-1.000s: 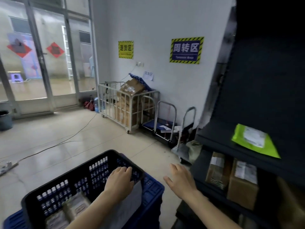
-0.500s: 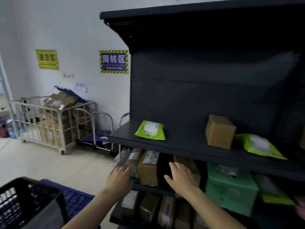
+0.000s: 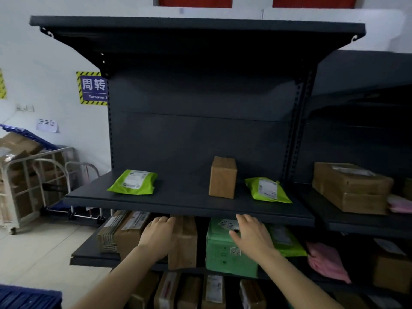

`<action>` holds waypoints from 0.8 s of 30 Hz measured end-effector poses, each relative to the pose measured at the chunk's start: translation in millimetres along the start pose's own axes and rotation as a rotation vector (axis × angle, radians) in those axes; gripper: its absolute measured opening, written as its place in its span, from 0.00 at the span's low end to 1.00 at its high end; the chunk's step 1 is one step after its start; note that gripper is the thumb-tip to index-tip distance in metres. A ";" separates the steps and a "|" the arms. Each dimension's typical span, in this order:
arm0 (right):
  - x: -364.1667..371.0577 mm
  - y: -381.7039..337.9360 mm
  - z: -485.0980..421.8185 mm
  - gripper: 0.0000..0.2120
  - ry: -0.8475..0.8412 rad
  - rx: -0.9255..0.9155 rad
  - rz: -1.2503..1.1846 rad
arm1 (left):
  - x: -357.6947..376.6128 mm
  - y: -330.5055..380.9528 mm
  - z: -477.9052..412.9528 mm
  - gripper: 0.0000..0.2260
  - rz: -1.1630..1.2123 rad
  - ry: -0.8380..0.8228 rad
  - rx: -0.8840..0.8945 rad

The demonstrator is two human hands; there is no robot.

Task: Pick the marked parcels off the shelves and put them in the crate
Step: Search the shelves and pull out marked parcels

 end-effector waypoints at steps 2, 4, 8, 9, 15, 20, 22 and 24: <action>-6.5 17.5 5.7 0.29 0.015 0.033 0.009 | -2.2 14.9 -5.2 0.24 0.013 -0.011 0.009; -11.5 32.2 9.7 0.29 0.021 0.066 0.019 | -3.7 26.8 -11.8 0.25 0.024 -0.018 0.017; -16.6 57.6 9.8 0.29 0.021 0.121 0.024 | -3.3 47.9 -30.8 0.25 0.042 0.008 0.028; -16.8 62.3 8.1 0.29 0.021 0.130 0.023 | -2.8 52.7 -36.1 0.26 0.050 0.013 0.031; -14.8 81.9 -24.2 0.29 0.053 0.148 -0.006 | 3.0 74.7 -84.9 0.28 0.158 0.033 0.041; -7.7 96.7 -69.2 0.28 0.042 0.152 -0.021 | 8.1 84.8 -137.0 0.29 0.270 0.008 0.011; -7.8 101.9 -94.1 0.28 0.062 0.155 -0.036 | 10.6 87.3 -161.1 0.29 0.322 0.003 0.004; -6.8 103.0 -118.0 0.28 0.092 0.143 -0.075 | 15.3 86.5 -182.6 0.28 0.350 -0.007 -0.005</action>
Point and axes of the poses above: each hand's wrist, its own z-axis away from the middle knuckle, its own x-axis out of the palm, y = z × x, the point moved 1 cm from there along -z, towards the middle knuckle, and after that the axes turned 10 degrees about -x, right-handed, at the moved point
